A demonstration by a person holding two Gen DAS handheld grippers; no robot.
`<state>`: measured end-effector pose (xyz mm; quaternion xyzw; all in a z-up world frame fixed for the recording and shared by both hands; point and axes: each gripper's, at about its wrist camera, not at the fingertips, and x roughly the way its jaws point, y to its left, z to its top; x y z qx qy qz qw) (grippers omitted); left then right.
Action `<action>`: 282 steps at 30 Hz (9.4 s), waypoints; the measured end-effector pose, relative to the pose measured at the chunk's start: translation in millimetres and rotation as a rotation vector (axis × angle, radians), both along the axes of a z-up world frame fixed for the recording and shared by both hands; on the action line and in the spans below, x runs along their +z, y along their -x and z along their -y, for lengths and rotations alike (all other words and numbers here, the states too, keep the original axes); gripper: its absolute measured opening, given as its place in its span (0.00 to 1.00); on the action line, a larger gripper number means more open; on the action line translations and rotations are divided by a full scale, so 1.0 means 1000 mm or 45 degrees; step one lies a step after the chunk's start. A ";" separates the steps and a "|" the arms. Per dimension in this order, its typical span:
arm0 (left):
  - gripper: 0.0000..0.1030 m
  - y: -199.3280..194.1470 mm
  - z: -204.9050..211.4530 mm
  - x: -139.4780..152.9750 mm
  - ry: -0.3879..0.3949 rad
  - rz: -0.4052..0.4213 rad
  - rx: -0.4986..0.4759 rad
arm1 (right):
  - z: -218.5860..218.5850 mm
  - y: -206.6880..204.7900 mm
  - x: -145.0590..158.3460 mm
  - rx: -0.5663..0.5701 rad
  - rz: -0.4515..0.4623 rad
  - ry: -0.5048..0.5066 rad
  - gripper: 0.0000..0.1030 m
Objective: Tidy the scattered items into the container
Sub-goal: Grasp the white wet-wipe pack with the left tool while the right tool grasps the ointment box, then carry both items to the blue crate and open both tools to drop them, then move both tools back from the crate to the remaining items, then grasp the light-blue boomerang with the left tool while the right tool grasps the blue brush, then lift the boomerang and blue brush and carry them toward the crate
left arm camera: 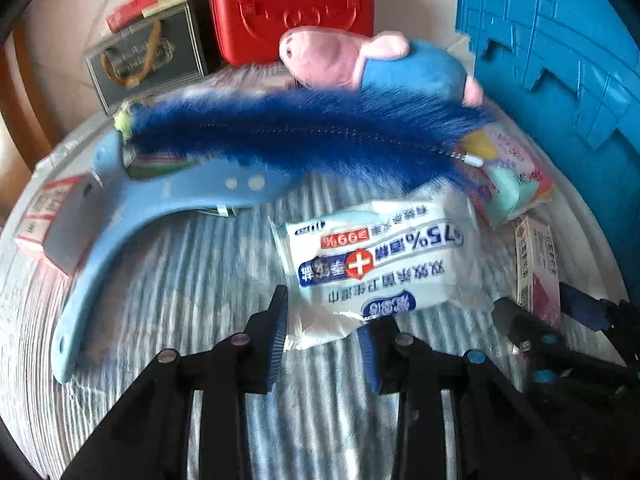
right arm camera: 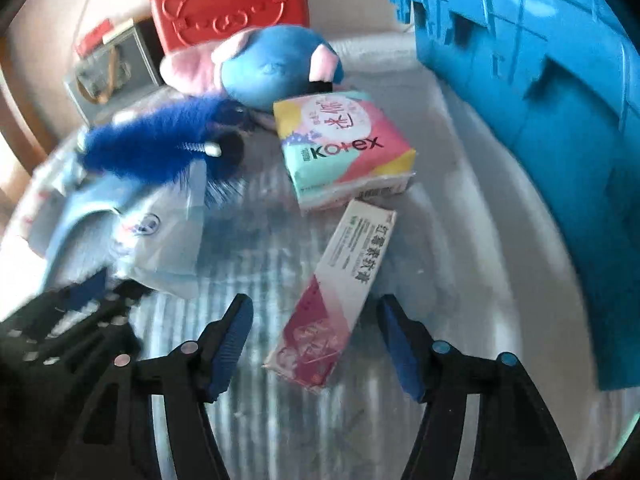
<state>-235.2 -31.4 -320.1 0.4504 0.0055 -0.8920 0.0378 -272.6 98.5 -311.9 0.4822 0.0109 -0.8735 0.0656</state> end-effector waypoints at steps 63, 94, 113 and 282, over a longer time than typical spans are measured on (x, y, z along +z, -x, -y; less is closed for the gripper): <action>0.24 0.009 -0.472 0.298 -0.083 -0.255 -0.360 | -0.472 -0.060 0.289 -0.115 -0.539 -0.056 0.27; 0.81 -0.040 -0.456 0.312 -0.036 -0.347 -0.185 | -0.514 -0.089 0.326 -0.131 -0.720 -0.012 1.00; 0.95 -0.139 -0.193 0.333 -0.035 -0.627 0.184 | -0.293 -0.132 0.358 0.109 -0.881 0.153 1.00; 0.07 -0.092 0.189 0.164 0.056 -0.266 0.563 | 0.154 -0.028 0.171 0.805 -0.363 0.115 0.01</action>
